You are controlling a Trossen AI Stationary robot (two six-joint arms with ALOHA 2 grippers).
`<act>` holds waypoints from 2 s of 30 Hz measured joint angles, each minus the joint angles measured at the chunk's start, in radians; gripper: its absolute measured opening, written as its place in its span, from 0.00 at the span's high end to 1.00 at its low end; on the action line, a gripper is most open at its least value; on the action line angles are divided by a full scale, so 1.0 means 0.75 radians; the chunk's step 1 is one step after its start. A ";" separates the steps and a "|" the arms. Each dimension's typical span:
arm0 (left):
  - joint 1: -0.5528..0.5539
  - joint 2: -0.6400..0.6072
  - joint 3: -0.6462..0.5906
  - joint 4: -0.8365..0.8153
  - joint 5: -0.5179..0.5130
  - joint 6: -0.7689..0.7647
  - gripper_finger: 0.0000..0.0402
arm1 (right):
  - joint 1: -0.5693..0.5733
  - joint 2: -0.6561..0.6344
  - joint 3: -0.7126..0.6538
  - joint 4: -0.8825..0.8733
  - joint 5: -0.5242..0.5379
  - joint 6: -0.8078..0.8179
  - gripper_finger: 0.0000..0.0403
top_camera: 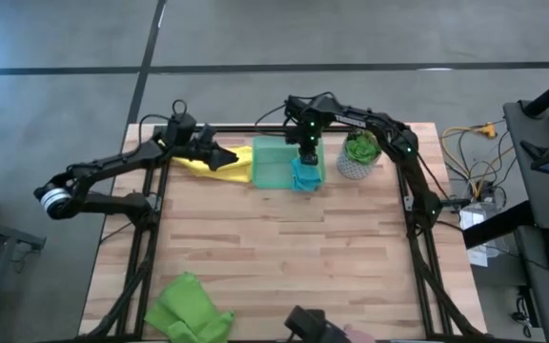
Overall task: Fold microfiber towels
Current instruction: Put the blue microfiber cloth into the blue bin
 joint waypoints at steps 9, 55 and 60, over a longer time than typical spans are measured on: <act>0.000 -0.002 -0.046 0.040 -0.002 -0.039 0.54 | 0.000 0.002 -0.071 -0.023 -0.064 0.005 0.80; -0.001 0.002 -0.050 0.080 -0.027 -0.141 0.54 | 0.062 -0.136 -0.173 0.055 0.085 0.166 0.88; -0.001 0.002 -0.051 0.084 -0.029 -0.140 0.54 | 0.062 -0.178 -0.173 0.027 0.084 0.186 0.88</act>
